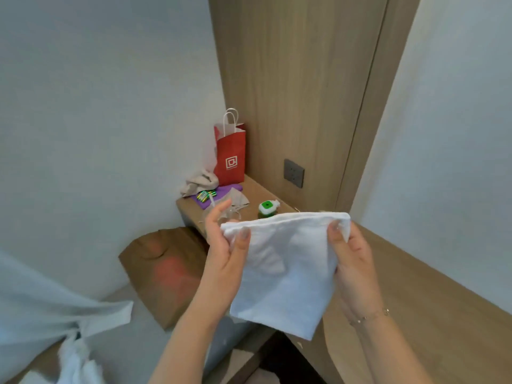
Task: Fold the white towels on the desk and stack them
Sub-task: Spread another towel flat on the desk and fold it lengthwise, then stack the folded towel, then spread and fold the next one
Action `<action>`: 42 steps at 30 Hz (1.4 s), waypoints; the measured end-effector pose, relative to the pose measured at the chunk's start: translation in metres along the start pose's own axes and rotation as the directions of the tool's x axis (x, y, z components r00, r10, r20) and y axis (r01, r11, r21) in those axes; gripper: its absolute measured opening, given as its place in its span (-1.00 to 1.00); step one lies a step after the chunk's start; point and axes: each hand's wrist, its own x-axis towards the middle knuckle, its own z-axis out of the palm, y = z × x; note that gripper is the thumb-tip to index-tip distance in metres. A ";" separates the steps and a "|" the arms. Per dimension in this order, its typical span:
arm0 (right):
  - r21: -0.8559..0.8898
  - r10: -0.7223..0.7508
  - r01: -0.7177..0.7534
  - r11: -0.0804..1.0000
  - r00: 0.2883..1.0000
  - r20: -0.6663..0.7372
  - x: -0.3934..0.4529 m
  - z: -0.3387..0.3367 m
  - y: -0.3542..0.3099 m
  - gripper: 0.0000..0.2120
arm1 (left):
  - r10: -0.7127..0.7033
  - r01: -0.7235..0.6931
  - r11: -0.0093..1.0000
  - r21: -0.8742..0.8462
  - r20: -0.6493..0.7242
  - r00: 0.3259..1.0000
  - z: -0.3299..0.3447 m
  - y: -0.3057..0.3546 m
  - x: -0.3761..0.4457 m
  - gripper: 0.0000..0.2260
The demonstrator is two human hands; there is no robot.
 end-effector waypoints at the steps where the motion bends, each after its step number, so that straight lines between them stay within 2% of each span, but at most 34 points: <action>1: 0.021 -0.016 0.016 1.000 1.000 0.011 0.001 0.005 0.005 -0.76 | 0.025 -0.024 0.999 0.028 -0.043 0.999 -0.006 -0.002 -0.006 -0.72; 4: 0.043 -0.041 0.037 0.998 0.995 0.093 0.006 0.012 0.018 -0.75 | 0.032 -0.020 0.996 0.087 -0.136 0.990 -0.019 -0.006 -0.019 -0.86; 6: 0.045 -0.002 -0.005 0.999 0.987 0.163 0.009 0.017 0.026 -0.77 | 0.001 0.020 0.993 0.114 -0.180 0.984 -0.029 -0.011 -0.026 -0.94; 11: -0.002 0.028 -0.029 1.000 0.953 0.301 0.005 0.046 0.043 -0.86 | -0.117 0.153 0.980 0.126 -0.260 0.959 -0.069 -0.023 -0.056 -0.86; 16: -0.108 -0.033 0.091 0.990 0.891 0.454 -0.011 0.089 0.053 -0.88 | -0.172 0.199 0.979 0.048 -0.333 0.927 -0.122 -0.028 -0.094 -0.90; 20: -0.205 -0.038 0.183 0.961 0.826 0.563 -0.026 0.138 0.070 -0.87 | -0.215 0.225 0.974 -0.038 -0.482 0.850 -0.174 -0.041 -0.116 -0.82; 24: -0.168 -0.003 0.124 0.978 0.810 0.586 -0.062 0.212 0.103 -0.90 | -0.193 0.189 0.979 -0.073 -0.613 0.766 -0.256 -0.063 -0.138 -0.81; 26: -0.129 0.068 0.015 0.992 0.790 0.610 -0.085 0.252 0.119 -0.92 | -0.261 0.239 0.964 -0.118 -0.605 0.753 -0.308 -0.077 -0.158 -0.80; 28: -0.110 0.132 -0.081 0.991 0.773 0.620 -0.106 0.292 0.131 -0.91 | -0.386 0.384 0.915 -0.123 -0.541 0.747 -0.358 -0.088 -0.181 -0.81; 30: -0.150 0.168 -0.094 0.984 0.763 0.624 -0.123 0.330 0.143 -0.85 | -0.482 0.476 0.867 -0.145 -0.481 0.732 -0.398 -0.096 -0.205 -0.85; 32: -0.227 0.185 -0.046 0.973 0.740 0.647 -0.134 0.366 0.160 -0.86 | -0.522 0.517 0.842 -0.152 -0.470 0.712 -0.430 -0.101 -0.226 -0.90; 34: -0.288 0.239 -0.043 0.957 0.681 0.693 -0.142 0.395 0.179 -0.88 | -0.545 0.551 0.820 -0.157 -0.510 0.666 -0.456 -0.102 -0.243 -0.91; 37: -0.353 0.339 -0.092 0.931 0.577 0.743 -0.142 0.426 0.203 -0.88 | -0.532 0.542 0.818 -0.192 -0.610 0.587 -0.480 -0.099 -0.262 -0.81; 39: -0.364 0.380 -0.126 0.923 0.452 0.807 -0.136 0.441 0.213 -0.95 | -0.515 0.514 0.827 -0.228 -0.673 0.531 -0.494 -0.095 -0.266 -0.79; 41: -0.371 0.406 -0.166 0.914 0.332 0.852 -0.133 0.453 0.221 -0.91 | -0.491 0.485 0.843 -0.234 -0.704 0.513 -0.507 -0.092 -0.268 -0.83; 42: -0.373 0.417 -0.193 0.907 0.294 0.860 -0.131 0.458 0.226 -0.90 | -0.474 0.466 0.854 -0.232 -0.717 0.511 -0.513 -0.090 -0.267 -0.86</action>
